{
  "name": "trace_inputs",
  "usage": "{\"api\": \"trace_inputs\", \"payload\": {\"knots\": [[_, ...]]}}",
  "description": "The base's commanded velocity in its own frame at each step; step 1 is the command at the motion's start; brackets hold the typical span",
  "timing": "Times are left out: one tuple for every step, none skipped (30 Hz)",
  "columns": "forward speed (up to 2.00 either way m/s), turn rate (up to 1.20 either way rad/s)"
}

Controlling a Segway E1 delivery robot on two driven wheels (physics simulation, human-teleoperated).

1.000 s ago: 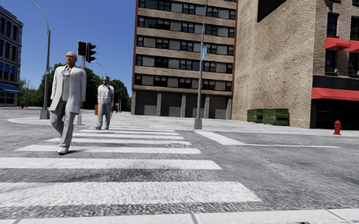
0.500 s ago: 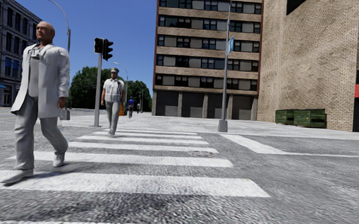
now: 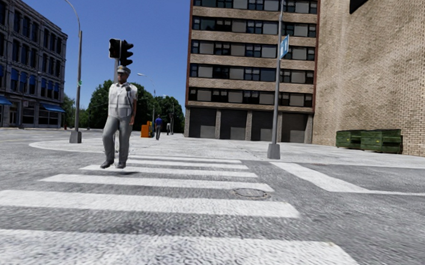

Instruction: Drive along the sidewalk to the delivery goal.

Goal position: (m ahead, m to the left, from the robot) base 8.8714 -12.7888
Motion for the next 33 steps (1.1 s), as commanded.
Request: {"api": "trace_inputs", "payload": {"knots": [[1.36,0.0],[1.42,0.0],[1.44,0.0],[1.44,0.0],[1.45,0.0],[1.45,0.0],[1.45,0.0],[1.45,0.0],[1.45,0.0],[1.45,0.0],[1.45,0.0],[1.45,0.0],[1.45,0.0],[1.46,0.0],[1.46,0.0],[1.46,0.0],[1.48,0.0],[1.48,0.0],[1.54,0.0],[1.58,0.0],[1.59,0.0],[1.59,0.0],[1.68,0.0],[2.0,0.0],[2.0,0.0],[2.0,0.0],[2.0,0.0],[2.0,0.0],[2.0,0.0],[2.0,0.0],[2.0,0.0],[2.0,0.0],[2.0,0.0]]}}
